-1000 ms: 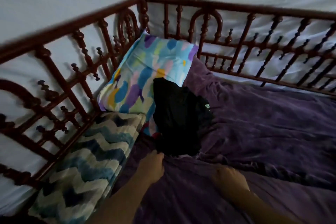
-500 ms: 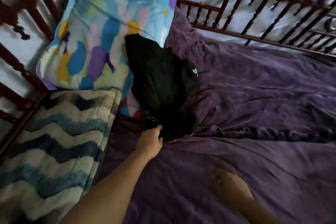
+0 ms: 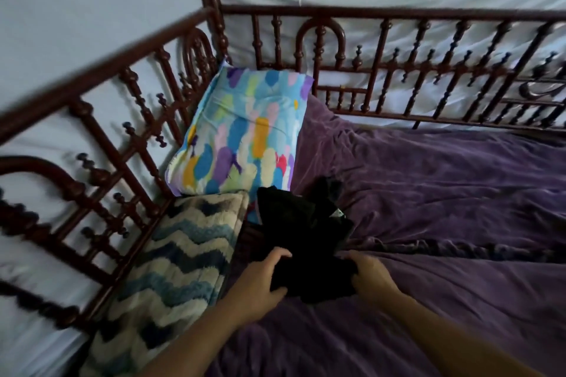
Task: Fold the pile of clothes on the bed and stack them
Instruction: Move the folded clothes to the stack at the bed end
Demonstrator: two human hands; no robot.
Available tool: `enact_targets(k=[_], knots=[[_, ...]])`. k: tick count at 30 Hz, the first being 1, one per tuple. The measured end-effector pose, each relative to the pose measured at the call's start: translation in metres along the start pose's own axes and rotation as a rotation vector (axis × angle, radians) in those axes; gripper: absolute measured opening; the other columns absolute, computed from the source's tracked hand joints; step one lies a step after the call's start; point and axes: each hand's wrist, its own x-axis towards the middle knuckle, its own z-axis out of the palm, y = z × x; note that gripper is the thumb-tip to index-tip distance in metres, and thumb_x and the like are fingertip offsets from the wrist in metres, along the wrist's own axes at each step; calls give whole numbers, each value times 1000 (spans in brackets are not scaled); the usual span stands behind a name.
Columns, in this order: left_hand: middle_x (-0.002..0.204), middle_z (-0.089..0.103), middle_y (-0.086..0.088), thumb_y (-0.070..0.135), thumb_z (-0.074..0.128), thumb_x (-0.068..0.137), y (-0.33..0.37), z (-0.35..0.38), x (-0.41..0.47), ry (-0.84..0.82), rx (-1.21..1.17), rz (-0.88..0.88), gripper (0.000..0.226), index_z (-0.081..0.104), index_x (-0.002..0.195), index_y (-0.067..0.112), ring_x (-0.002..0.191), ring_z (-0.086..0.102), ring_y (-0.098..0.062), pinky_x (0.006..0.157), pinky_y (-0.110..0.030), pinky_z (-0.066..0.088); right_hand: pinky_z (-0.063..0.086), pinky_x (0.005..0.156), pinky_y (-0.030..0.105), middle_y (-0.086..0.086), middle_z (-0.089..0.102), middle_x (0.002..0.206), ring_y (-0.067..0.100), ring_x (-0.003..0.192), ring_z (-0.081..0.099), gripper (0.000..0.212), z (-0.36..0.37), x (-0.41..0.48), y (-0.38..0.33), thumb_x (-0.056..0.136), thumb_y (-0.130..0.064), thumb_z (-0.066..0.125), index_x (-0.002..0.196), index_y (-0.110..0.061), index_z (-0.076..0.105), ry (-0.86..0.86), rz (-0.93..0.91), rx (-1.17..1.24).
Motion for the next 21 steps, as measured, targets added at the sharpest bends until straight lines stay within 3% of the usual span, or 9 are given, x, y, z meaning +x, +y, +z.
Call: enact_targets(k=[2, 5, 7, 10, 11, 14, 17, 19, 21], knots=[[115, 62, 14, 17, 64, 82, 9, -2, -20, -92, 124, -54, 59, 45, 134, 37, 103, 60, -2, 87, -22, 51, 49, 79, 32, 3, 70, 97, 26, 96, 65, 40, -33, -28, 0, 73, 4, 54, 106, -16, 66, 165, 1, 144], [100, 61, 9, 29, 61, 78, 40, 12, -38, -149, 414, -88, 25, 59, 102, 30, 95, 61, -13, 74, -27, 50, 50, 70, 33, 2, 67, 86, 24, 82, 64, 43, -96, -75, -1, 71, 10, 51, 103, -14, 66, 325, -85, 203], [105, 57, 8, 39, 64, 74, 67, 17, -40, -86, 508, -72, 35, 62, 105, 24, 98, 58, -13, 75, -27, 47, 48, 66, 30, 0, 64, 85, 21, 79, 61, 42, -137, -106, 2, 74, 11, 50, 104, -14, 66, 412, -148, 206], [118, 52, 6, 38, 73, 69, 127, 3, -41, 81, 389, 40, 52, 65, 113, 13, 110, 52, -12, 95, -32, 45, 46, 65, 20, 1, 64, 91, 18, 84, 60, 33, -197, -148, 9, 83, 9, 50, 103, -11, 68, 536, -166, 261], [114, 59, 3, 35, 75, 65, 151, -6, -43, 143, 299, 75, 50, 68, 109, 12, 106, 57, -12, 93, -33, 46, 44, 65, 17, 1, 65, 92, 17, 85, 61, 32, -217, -159, 10, 84, 8, 51, 102, -11, 69, 579, -172, 295], [69, 66, 4, 27, 73, 57, 223, -36, -51, 208, 1, 125, 26, 70, 79, 12, 65, 62, -10, 62, -30, 49, 45, 70, 19, -4, 69, 88, 9, 82, 64, 27, -274, -191, 7, 86, 2, 55, 94, -16, 73, 693, -181, 380], [67, 63, -2, 13, 84, 62, 274, -64, -54, 183, -148, 201, 26, 64, 78, 7, 63, 62, -16, 56, -23, 48, 46, 51, 11, -18, 66, 64, -6, 55, 60, 34, -323, -219, -3, 86, -4, 56, 73, -32, 69, 808, -193, 497], [74, 64, -3, 7, 84, 69, 294, -82, -55, 223, -69, 267, 26, 61, 81, 9, 70, 64, -16, 61, -25, 50, 44, 44, 15, -14, 64, 55, -1, 45, 56, 32, -349, -235, -10, 86, -6, 58, 69, -30, 71, 860, -193, 557], [82, 66, -10, 9, 83, 71, 304, -100, -52, 315, 213, 335, 26, 63, 87, 5, 79, 65, -21, 70, -35, 50, 43, 44, 17, -11, 63, 53, 3, 45, 55, 24, -368, -249, -17, 83, -8, 61, 70, -23, 74, 872, -192, 576]])
